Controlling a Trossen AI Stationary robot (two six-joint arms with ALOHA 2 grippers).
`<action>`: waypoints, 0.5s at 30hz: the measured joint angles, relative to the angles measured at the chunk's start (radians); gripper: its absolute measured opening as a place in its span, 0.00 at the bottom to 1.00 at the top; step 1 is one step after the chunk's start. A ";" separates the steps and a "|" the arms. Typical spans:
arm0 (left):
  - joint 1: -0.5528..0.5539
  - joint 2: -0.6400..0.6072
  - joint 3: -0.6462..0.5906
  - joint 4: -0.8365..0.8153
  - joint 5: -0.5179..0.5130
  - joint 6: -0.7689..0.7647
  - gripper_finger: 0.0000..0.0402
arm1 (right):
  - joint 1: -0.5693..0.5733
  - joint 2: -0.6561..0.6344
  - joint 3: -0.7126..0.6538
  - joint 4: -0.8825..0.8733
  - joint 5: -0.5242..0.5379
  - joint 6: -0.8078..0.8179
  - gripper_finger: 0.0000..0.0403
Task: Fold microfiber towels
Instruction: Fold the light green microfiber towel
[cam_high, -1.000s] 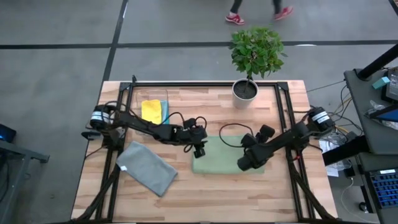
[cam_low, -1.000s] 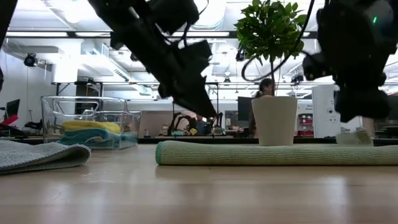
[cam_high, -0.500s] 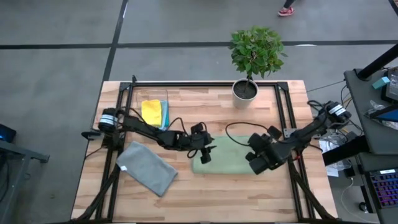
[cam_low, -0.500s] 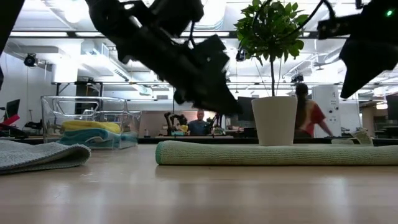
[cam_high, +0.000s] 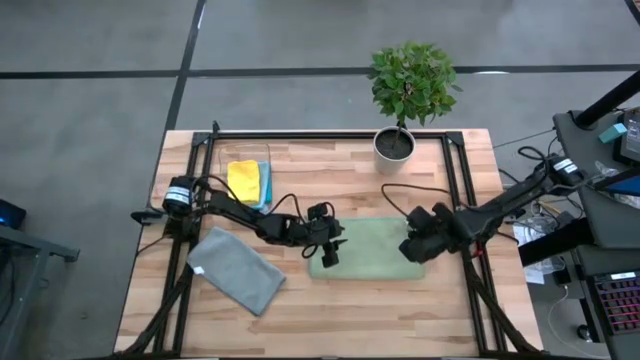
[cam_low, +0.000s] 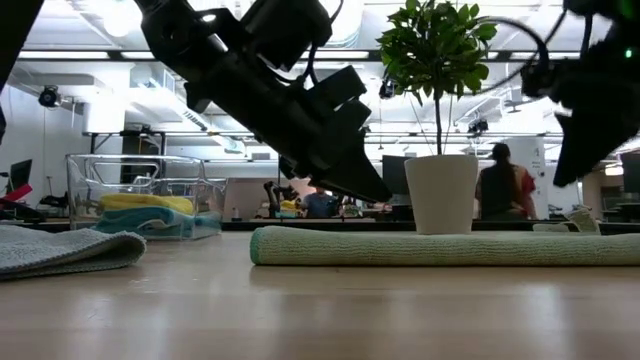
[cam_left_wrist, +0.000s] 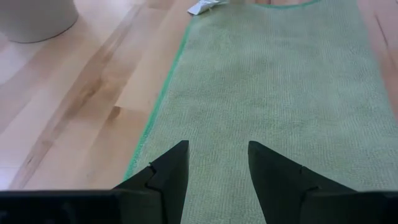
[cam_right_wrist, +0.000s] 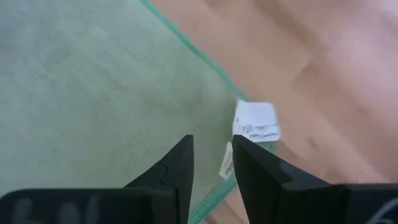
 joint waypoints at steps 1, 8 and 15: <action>0.000 0.000 0.000 0.000 0.000 0.000 0.37 | -0.018 -0.017 -0.029 0.032 -0.020 -0.015 0.26; 0.000 -0.001 0.000 0.000 0.000 -0.002 0.37 | -0.120 -0.084 -0.170 0.206 -0.088 -0.073 0.25; 0.000 -0.002 -0.001 0.002 -0.002 -0.003 0.37 | -0.183 -0.050 -0.212 0.293 -0.084 -0.120 0.24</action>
